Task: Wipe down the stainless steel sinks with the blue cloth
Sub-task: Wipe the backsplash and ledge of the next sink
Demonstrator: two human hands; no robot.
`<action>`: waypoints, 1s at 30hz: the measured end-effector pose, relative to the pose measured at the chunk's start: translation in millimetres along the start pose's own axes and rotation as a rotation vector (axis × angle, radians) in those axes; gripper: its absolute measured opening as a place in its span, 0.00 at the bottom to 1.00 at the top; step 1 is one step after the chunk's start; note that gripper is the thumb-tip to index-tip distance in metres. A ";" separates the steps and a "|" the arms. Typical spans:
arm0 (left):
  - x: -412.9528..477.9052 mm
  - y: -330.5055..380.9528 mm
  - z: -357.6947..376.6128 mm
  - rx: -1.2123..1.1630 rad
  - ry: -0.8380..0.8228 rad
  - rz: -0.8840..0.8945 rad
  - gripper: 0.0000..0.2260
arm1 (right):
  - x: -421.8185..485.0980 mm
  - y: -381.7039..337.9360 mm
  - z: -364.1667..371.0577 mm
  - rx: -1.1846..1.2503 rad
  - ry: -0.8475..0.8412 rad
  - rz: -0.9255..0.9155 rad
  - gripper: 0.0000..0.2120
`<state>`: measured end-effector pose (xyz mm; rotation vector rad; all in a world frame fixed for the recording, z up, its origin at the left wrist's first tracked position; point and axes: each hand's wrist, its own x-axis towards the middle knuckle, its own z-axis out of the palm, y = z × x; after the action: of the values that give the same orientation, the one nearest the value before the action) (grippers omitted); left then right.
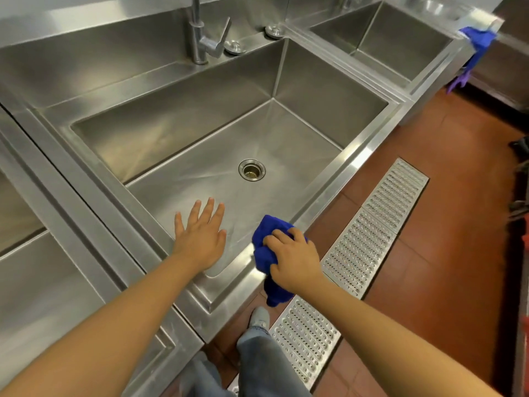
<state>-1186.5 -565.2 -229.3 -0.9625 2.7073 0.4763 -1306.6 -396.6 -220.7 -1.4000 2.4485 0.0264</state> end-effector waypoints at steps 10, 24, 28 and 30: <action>-16.5 -18.6 3.4 -0.025 -0.003 -0.064 0.26 | 44.3 50.1 -28.8 -0.052 -0.031 0.177 0.21; -19.1 -16.4 4.3 0.009 -0.033 0.014 0.26 | 7.8 22.4 -6.7 0.040 -0.013 0.269 0.30; -20.8 -18.4 3.1 0.012 -0.038 0.016 0.26 | 23.9 38.0 -17.4 0.122 -0.051 0.408 0.29; -19.0 -18.7 4.2 0.017 -0.043 0.008 0.26 | 16.8 21.4 -13.9 0.096 -0.035 0.368 0.26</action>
<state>-1159.6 -566.5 -231.3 -0.9262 2.6737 0.4701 -1336.2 -402.0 -215.2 -0.8878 2.6051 0.0168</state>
